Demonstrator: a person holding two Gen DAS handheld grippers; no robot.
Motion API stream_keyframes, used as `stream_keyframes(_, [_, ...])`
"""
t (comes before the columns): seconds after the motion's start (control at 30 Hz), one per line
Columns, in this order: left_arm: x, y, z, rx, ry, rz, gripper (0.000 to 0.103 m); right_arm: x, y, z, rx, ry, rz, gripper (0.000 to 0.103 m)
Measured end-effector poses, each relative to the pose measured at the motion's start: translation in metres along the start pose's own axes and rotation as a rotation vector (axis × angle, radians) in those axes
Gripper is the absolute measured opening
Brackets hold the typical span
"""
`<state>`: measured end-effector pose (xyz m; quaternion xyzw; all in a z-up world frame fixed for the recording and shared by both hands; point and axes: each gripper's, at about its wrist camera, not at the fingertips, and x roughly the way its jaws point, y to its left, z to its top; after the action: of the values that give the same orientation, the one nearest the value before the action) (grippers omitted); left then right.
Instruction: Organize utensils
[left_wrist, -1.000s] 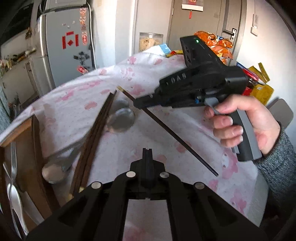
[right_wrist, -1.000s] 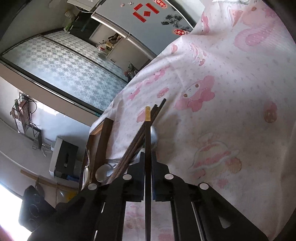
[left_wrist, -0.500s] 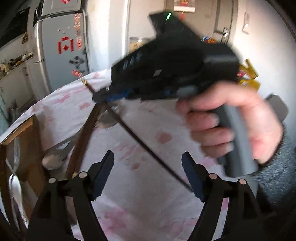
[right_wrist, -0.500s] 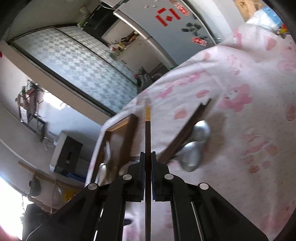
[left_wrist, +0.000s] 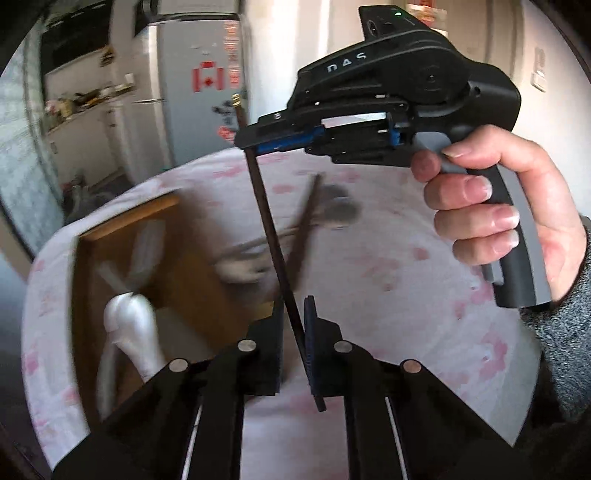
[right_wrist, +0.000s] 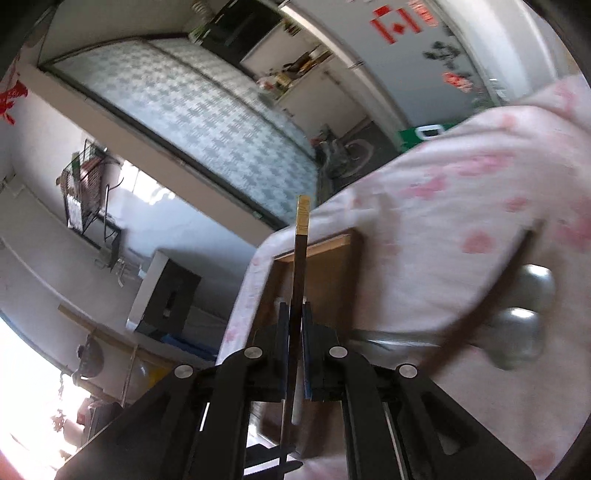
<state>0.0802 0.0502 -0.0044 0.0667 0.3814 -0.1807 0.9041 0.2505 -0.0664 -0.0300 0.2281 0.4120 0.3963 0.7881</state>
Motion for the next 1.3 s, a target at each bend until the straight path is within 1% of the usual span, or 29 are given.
stream_keyframes(0.17, [-0.013, 0.054, -0.010, -0.084, -0.001, 0.068, 0.008, 0.051, 0.020, 0.005, 0.000, 0.046, 0.018, 0.007])
stream_keyframes(0.23, [-0.014, 0.071, -0.016, -0.113, 0.003, 0.087, 0.007, 0.070, 0.025, 0.004, -0.006, 0.067, 0.008, 0.007])
stream_keyframes(0.3, [-0.016, 0.086, -0.023, -0.143, 0.001, 0.085, 0.007, 0.088, 0.025, 0.003, -0.009, 0.086, -0.007, 0.007])
stream_keyframes(0.4, [-0.016, 0.098, -0.027, -0.150, 0.009, 0.107, 0.007, 0.107, 0.026, 0.002, -0.011, 0.101, -0.032, 0.008])
stream_keyframes(0.5, [-0.009, 0.100, -0.030, -0.149, 0.036, 0.125, 0.008, 0.120, 0.024, -0.001, -0.020, 0.114, -0.068, 0.008])
stream_keyframes(0.57, [-0.007, 0.099, -0.031, -0.141, 0.034, 0.126, 0.021, 0.124, 0.023, -0.002, -0.033, 0.118, -0.092, 0.008])
stream_keyframes(0.6, [-0.007, 0.098, -0.031, -0.142, 0.029, 0.119, 0.037, 0.125, 0.023, -0.003, -0.039, 0.122, -0.099, 0.009])
stream_keyframes(0.63, [-0.009, 0.096, -0.032, -0.141, 0.018, 0.108, 0.050, 0.127, 0.023, -0.004, -0.040, 0.135, -0.101, 0.010])
stream_keyframes(0.67, [-0.012, 0.094, -0.032, -0.139, 0.009, 0.106, 0.055, 0.128, 0.022, -0.005, -0.037, 0.149, -0.097, 0.012])
stream_keyframes(0.7, [-0.015, 0.089, -0.031, -0.132, -0.002, 0.113, 0.064, 0.128, 0.022, -0.008, -0.035, 0.165, -0.089, 0.014])
stream_keyframes(0.73, [-0.018, 0.086, -0.031, -0.125, -0.008, 0.119, 0.074, 0.126, 0.022, -0.011, -0.037, 0.175, -0.083, 0.017])
stream_keyframes(0.77, [-0.020, 0.082, -0.030, -0.117, -0.015, 0.125, 0.077, 0.124, 0.024, -0.013, -0.042, 0.178, -0.086, 0.023])
stream_keyframes(0.8, [-0.022, 0.076, -0.028, -0.107, -0.019, 0.121, 0.079, 0.119, 0.024, -0.016, -0.045, 0.182, -0.086, 0.028])
stream_keyframes(0.83, [-0.023, 0.073, -0.027, -0.099, -0.021, 0.115, 0.080, 0.114, 0.026, -0.018, -0.046, 0.183, -0.081, 0.040])
stream_keyframes(0.87, [-0.024, 0.068, -0.025, -0.090, -0.028, 0.108, 0.081, 0.103, 0.026, -0.022, -0.058, 0.184, -0.079, 0.046])
stream_keyframes(0.93, [-0.025, 0.056, -0.023, -0.072, -0.034, 0.087, 0.082, 0.087, 0.024, -0.025, -0.073, 0.182, -0.084, 0.052])
stream_keyframes(1.03, [-0.018, 0.037, -0.019, -0.032, -0.027, 0.054, 0.083, 0.046, 0.014, -0.026, -0.113, 0.151, -0.103, 0.055])
stream_keyframes(1.13, [-0.007, 0.015, -0.015, 0.017, -0.021, 0.024, 0.083, -0.003, -0.006, -0.019, -0.142, 0.096, -0.125, 0.062])
stream_keyframes(1.23, [0.006, -0.006, -0.008, 0.052, -0.016, -0.015, 0.083, -0.033, -0.029, -0.013, -0.145, 0.051, -0.148, 0.063])
stream_keyframes(1.3, [0.018, -0.020, -0.001, 0.074, -0.001, -0.035, 0.083, -0.051, -0.050, -0.009, -0.120, 0.016, -0.143, 0.063])
